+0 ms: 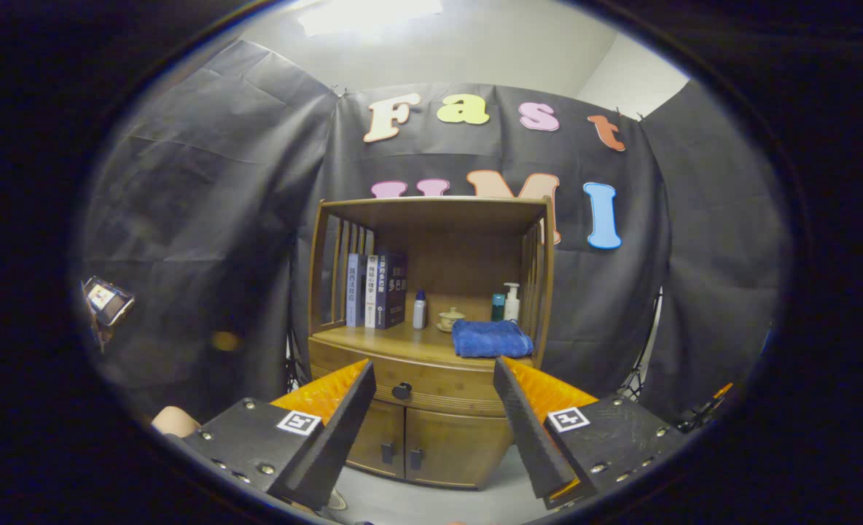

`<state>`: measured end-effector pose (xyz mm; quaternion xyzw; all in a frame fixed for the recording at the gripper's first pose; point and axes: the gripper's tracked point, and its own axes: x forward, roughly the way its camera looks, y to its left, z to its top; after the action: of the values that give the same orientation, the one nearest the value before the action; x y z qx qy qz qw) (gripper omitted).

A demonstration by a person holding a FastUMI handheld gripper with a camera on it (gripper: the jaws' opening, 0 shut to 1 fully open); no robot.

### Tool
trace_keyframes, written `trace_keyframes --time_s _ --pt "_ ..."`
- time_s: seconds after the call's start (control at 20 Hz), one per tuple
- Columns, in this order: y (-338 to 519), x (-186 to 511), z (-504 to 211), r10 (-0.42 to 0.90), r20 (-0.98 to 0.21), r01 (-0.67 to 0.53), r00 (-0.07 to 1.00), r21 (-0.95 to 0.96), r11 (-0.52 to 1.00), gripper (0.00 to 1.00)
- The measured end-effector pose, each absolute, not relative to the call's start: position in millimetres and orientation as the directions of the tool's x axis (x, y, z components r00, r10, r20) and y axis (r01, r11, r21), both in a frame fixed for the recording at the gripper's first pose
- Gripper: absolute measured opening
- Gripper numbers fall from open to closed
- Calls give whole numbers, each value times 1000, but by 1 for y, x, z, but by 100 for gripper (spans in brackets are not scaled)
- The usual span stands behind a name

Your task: Pull open the drawer, take out the items inside it, and place them on the countertop above the cabinet.

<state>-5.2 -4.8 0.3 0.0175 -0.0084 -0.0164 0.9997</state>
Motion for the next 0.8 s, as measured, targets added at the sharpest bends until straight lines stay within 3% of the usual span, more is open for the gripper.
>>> trace_keyframes --time_s 0.8 --pt "10 10 -22 -18 -20 20 1000 72 997 97"
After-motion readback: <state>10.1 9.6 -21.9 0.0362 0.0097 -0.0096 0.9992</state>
